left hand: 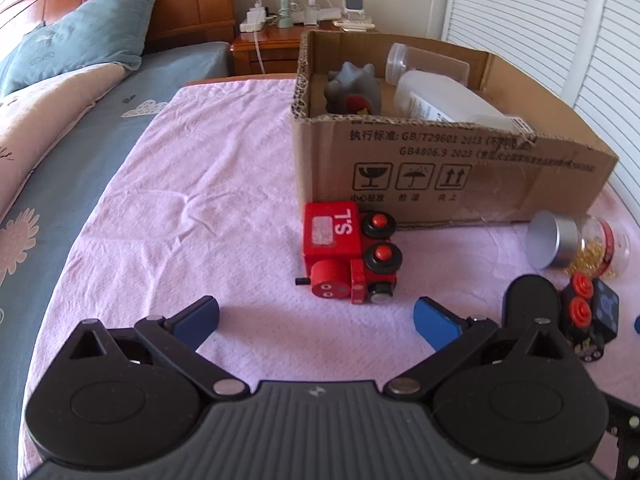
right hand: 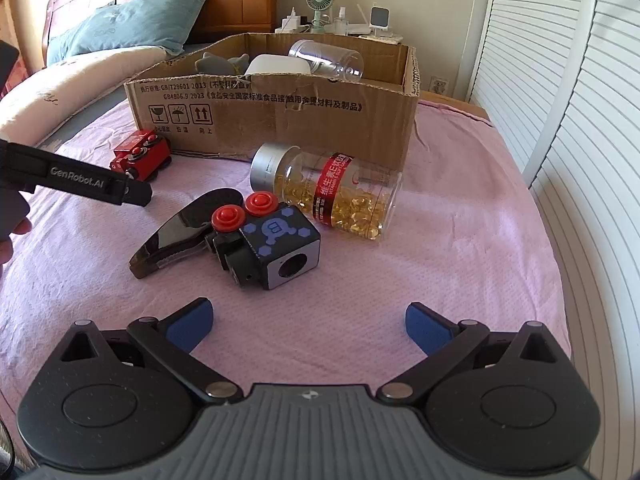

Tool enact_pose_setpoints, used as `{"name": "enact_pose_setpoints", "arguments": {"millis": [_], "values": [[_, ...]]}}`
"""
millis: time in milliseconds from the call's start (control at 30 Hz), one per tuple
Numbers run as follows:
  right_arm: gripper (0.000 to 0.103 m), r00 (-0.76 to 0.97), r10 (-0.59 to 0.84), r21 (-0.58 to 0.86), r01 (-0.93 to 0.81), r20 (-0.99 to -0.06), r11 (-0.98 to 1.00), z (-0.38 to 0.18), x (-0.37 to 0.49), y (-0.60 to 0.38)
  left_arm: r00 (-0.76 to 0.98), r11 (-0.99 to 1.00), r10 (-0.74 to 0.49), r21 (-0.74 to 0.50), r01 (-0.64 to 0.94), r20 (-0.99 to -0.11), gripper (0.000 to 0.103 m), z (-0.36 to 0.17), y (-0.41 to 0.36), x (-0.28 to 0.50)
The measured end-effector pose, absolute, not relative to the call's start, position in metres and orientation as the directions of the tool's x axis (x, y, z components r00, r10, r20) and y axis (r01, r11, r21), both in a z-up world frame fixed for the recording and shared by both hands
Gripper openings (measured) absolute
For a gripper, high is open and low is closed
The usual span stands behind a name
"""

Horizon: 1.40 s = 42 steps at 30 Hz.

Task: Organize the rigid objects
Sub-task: 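Grasp the red toy train with the left tool while the right tool approaches the black cube, then lift the red train with the left tool while the right tool grasps the black cube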

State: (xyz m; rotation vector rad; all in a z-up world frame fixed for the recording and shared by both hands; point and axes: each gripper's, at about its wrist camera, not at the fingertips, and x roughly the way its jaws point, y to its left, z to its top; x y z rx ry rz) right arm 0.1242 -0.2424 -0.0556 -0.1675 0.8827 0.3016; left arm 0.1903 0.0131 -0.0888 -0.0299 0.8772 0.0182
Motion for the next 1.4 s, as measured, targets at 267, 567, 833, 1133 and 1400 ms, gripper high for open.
{"name": "enact_pose_setpoints", "arguments": {"millis": [267,567,833,1133,1400], "values": [[0.103,0.604,0.192,-0.02,-0.327,-0.773,0.945,-0.057,0.122,-0.243,0.685,0.996,0.047,-0.018,-0.087,-0.727,0.103,-0.093,0.013,0.197],[0.103,0.604,0.194,-0.02,-0.329,-0.773,0.944,-0.056,0.122,-0.243,0.689,0.996,0.05,-0.016,-0.09,-0.723,0.103,-0.093,0.007,0.213],[0.103,0.607,0.197,-0.021,-0.332,-0.77,0.943,-0.056,0.121,-0.242,0.716,1.0,0.001,-0.02,-0.021,-0.698,0.07,-0.089,0.0,0.209],[0.103,0.577,0.227,-0.021,-0.39,-0.785,0.921,-0.055,0.123,-0.234,0.721,1.0,-0.02,-0.017,0.011,-0.693,0.05,-0.087,0.012,0.198],[0.103,0.507,0.328,-0.007,-0.551,-0.797,0.835,-0.055,0.144,-0.219,0.713,1.0,-0.026,-0.023,0.013,-0.7,0.05,-0.086,0.031,0.182]]}}
